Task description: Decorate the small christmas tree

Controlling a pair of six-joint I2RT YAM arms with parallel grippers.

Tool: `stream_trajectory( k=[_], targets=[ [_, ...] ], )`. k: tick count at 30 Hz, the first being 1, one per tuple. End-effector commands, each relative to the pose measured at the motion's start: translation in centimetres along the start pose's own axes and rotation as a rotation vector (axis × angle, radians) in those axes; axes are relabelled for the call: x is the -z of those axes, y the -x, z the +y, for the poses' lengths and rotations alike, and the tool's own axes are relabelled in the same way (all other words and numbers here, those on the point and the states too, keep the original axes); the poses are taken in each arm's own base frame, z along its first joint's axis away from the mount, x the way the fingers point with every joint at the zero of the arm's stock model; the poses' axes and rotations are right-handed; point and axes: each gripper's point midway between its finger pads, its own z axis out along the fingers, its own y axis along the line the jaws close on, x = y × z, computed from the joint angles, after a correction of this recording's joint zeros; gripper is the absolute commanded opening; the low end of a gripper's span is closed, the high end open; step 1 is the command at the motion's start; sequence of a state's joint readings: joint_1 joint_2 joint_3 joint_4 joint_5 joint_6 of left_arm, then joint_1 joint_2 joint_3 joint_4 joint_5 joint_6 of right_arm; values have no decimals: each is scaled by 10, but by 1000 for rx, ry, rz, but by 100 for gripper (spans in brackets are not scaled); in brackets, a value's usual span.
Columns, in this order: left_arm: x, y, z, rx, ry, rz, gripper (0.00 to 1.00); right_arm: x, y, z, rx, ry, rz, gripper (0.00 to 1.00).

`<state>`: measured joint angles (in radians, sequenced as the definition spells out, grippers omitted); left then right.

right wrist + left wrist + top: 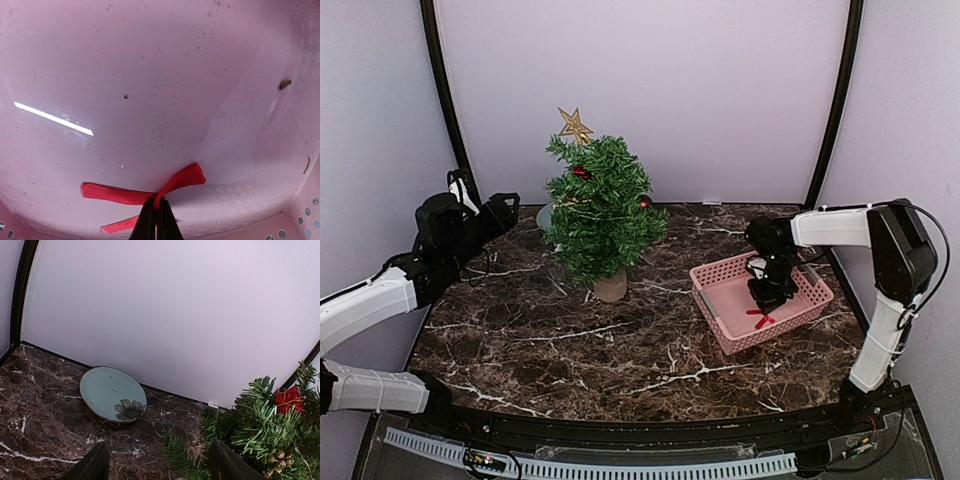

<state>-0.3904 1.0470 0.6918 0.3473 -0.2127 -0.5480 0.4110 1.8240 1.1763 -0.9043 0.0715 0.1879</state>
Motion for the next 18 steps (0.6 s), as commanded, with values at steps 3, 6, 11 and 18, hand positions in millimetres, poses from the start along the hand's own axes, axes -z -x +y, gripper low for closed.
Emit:
stream_trajectory(
  k=[3,6,11,18],
  targets=[
    [1,9,-6,19,-35,-25,70,84,63,34,151,-39,-264,0],
    [5,13,-7,17,-36,-29,70,131,80,67,262,-63,-383,0],
    [17,19,-7,16,-36,-32,69,190,71,144,486,27,-527,0],
    [32,18,-5,-10,-32,-12,67,193,-23,263,903,284,-470,0]
  ],
)
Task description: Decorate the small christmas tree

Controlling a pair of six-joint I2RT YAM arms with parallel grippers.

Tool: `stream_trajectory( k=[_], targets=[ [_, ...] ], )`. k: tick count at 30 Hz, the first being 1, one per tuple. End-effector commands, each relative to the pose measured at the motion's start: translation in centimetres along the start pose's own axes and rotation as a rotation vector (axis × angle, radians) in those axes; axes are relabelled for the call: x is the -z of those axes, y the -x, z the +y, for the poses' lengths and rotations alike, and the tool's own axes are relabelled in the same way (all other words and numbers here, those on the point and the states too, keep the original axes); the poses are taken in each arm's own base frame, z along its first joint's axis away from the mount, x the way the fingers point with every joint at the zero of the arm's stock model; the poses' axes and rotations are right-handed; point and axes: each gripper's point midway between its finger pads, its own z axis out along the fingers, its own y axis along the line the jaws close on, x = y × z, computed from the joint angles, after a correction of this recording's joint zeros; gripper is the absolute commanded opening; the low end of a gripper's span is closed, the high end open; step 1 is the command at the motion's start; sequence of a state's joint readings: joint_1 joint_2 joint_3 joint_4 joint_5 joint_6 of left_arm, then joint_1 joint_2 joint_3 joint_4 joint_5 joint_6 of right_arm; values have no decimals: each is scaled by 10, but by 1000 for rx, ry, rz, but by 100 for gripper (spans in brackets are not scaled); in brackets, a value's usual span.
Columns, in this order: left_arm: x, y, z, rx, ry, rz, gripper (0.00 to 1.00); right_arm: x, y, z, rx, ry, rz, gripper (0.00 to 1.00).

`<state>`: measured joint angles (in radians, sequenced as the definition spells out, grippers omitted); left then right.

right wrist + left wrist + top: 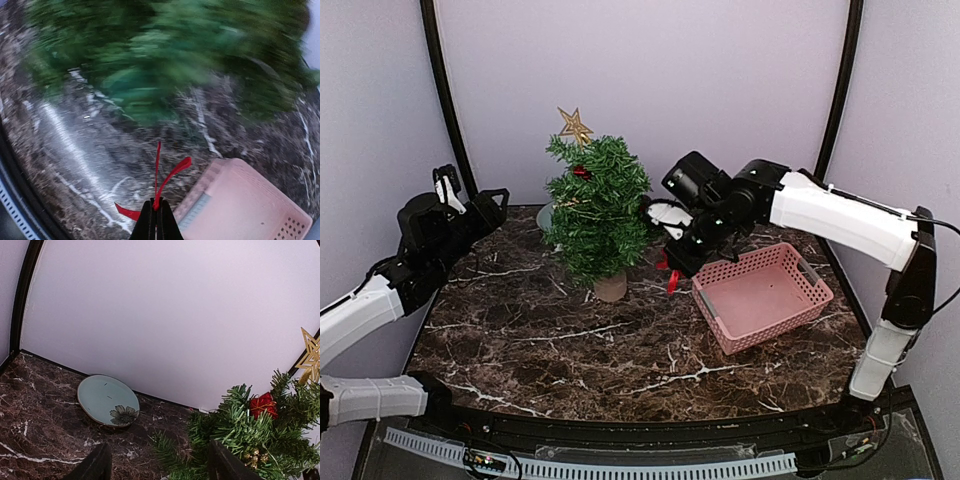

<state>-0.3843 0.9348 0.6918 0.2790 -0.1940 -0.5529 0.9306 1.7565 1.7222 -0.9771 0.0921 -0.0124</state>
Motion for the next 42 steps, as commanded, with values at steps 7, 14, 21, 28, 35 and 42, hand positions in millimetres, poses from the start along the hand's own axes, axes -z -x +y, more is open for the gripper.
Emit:
stream_trajectory(
  k=[7,14,21,28,35,42],
  targets=[
    [15,-11,-2,-80,-40,62,64,-48,-47,148,396,286,128,2],
    [16,-25,-1,-99,-50,125,61,-91,-47,145,503,171,155,12],
    [17,-28,-4,-148,-69,148,60,-92,-33,109,444,45,101,53],
    [20,-48,-25,-256,-213,240,59,-32,-19,80,273,106,-98,59],
    [44,-95,-92,-587,-577,386,57,10,-30,63,85,242,-277,58],
    [95,-176,-151,-852,-1001,544,48,50,-29,25,-88,295,-472,58]
  ],
)
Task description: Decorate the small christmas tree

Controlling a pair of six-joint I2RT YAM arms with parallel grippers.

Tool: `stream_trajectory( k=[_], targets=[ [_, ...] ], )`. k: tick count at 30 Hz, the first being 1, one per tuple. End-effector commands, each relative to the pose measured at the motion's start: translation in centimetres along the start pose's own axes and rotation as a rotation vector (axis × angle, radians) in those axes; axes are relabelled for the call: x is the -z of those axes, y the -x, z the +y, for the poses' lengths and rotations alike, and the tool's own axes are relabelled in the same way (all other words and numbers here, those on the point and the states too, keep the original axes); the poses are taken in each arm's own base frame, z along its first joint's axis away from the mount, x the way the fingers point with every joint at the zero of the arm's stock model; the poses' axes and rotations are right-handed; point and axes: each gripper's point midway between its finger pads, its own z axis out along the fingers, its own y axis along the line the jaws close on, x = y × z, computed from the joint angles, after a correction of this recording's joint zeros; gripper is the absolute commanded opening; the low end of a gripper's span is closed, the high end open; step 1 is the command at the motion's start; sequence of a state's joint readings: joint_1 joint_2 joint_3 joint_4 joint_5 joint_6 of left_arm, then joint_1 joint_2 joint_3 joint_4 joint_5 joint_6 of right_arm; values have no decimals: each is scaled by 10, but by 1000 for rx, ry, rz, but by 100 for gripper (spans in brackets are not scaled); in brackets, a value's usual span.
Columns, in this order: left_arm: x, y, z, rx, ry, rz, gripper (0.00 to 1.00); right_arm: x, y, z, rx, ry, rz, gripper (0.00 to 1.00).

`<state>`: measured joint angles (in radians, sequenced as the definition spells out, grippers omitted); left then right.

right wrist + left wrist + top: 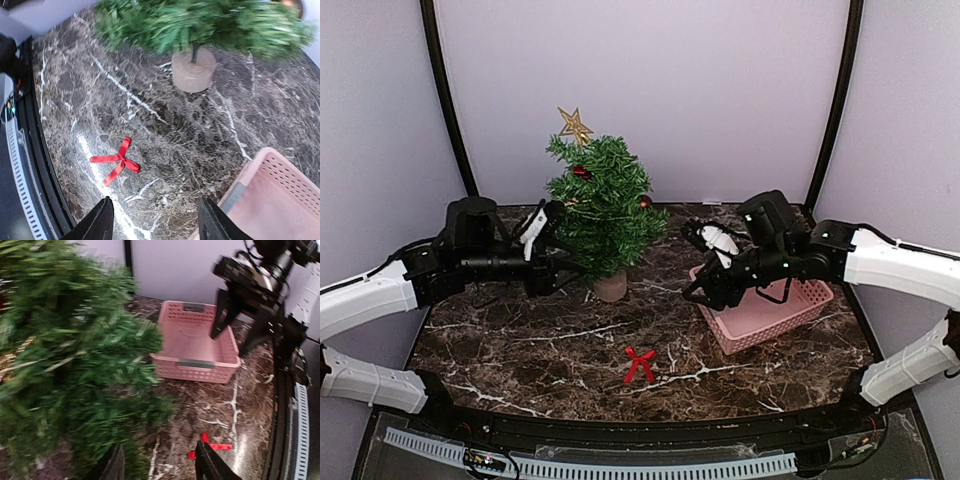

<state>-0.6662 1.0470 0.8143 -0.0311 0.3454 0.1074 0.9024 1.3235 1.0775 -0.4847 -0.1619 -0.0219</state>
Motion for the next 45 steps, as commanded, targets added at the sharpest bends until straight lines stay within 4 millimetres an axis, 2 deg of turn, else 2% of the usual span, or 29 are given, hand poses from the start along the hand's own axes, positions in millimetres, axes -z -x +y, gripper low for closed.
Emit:
stream_trajectory(
  k=[1,3,4,5,6,7,8,9,10,11,18,27,38,45],
  targets=[
    [-19,-23,-58,-266,-252,85,44,28,30,-8,-93,61,-203,58],
    [-35,-36,-74,-303,-305,134,39,33,27,-18,-121,52,-220,58],
    [-48,-53,-73,-298,-310,200,37,33,24,-21,-131,55,-221,58],
    [-54,-50,-78,-326,-320,208,33,34,22,-24,-139,55,-224,58],
    [-65,-72,-75,-320,-318,296,32,35,20,-27,-148,56,-227,58],
    [-72,-69,-78,-347,-325,307,29,37,19,-29,-157,57,-232,58],
    [-81,-91,-76,-343,-332,393,27,37,17,-31,-165,60,-234,58],
    [-86,-90,-79,-367,-343,405,26,38,15,-34,-173,62,-239,58],
    [-92,-108,-79,-364,-356,466,25,39,14,-36,-178,62,-243,58],
    [-97,-106,-82,-380,-366,470,25,40,12,-38,-185,60,-245,58],
    [-126,-141,-91,-381,-444,578,25,41,0,-49,-215,54,-254,58],
    [-138,-173,-102,-393,-506,674,24,41,-9,-55,-238,58,-258,58],
    [-147,-192,-104,-417,-507,738,18,40,-13,-58,-249,48,-259,58],
    [-144,-204,-104,-430,-510,786,14,41,-12,-59,-249,46,-262,58]
  ],
)
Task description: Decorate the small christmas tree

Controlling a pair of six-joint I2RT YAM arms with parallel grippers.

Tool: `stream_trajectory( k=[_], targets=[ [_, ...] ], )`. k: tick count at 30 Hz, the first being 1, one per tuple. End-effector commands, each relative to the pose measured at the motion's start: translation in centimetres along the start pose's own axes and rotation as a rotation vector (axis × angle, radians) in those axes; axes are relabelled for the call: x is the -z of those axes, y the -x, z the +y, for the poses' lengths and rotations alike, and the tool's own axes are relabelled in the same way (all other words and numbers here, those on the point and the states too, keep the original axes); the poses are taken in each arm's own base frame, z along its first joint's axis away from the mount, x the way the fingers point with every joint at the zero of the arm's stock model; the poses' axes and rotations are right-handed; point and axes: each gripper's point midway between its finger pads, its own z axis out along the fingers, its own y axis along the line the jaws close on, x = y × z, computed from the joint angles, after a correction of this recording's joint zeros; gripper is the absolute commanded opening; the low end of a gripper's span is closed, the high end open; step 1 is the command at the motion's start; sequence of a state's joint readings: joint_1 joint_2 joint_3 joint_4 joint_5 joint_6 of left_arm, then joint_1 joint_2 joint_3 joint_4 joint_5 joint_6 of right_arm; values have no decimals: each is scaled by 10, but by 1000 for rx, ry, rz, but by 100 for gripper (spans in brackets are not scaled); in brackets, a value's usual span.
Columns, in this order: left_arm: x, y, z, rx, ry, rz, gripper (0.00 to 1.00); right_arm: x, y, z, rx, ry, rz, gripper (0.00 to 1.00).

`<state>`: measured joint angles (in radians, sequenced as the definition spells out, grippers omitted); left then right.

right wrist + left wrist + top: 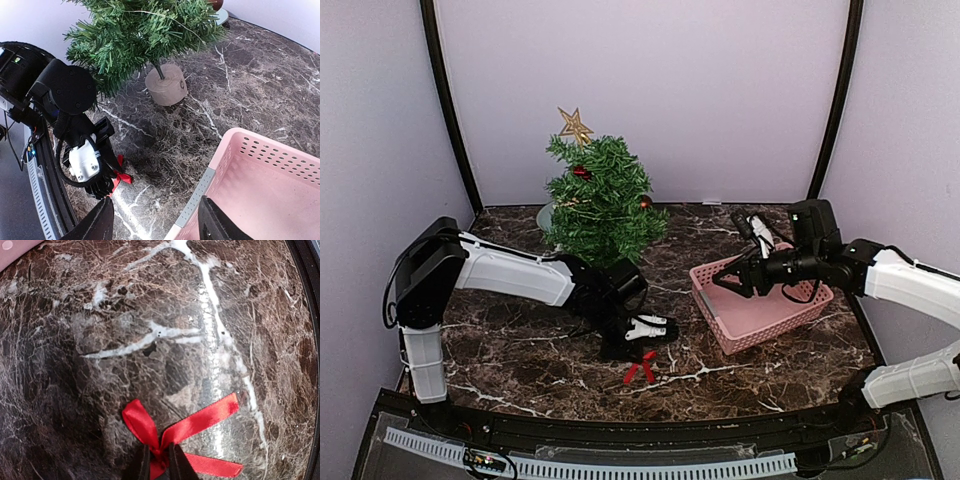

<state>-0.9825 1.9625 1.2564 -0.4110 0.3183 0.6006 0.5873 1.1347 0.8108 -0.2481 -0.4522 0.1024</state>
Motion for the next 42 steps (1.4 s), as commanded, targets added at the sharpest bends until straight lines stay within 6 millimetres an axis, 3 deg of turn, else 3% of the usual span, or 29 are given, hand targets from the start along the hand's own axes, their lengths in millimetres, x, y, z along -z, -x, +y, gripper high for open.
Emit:
stream_trajectory(
  k=[1,6,10,17,22,26,33,37,42],
  targets=[
    [1,-4,-4,-21,-10,41,13,4,11,1,13,7,-48,58],
    [5,-8,-3,-17,12,57,2,5,12,2,13,10,-54,58],
    [30,0,2,-28,84,37,0,6,13,4,15,15,-59,58],
    [104,13,1,-75,251,-2,0,8,18,7,22,32,-79,58],
    [172,26,1,-82,400,-80,0,10,22,12,27,52,-95,58],
    [220,28,14,-52,541,-98,0,10,23,15,26,73,-102,59],
    [287,36,36,-59,763,-145,0,12,25,17,31,75,-109,59],
    [309,37,42,-104,861,-138,0,13,25,17,30,76,-113,59],
    [307,38,51,-188,897,-91,0,13,25,17,29,78,-113,59]
  ],
)
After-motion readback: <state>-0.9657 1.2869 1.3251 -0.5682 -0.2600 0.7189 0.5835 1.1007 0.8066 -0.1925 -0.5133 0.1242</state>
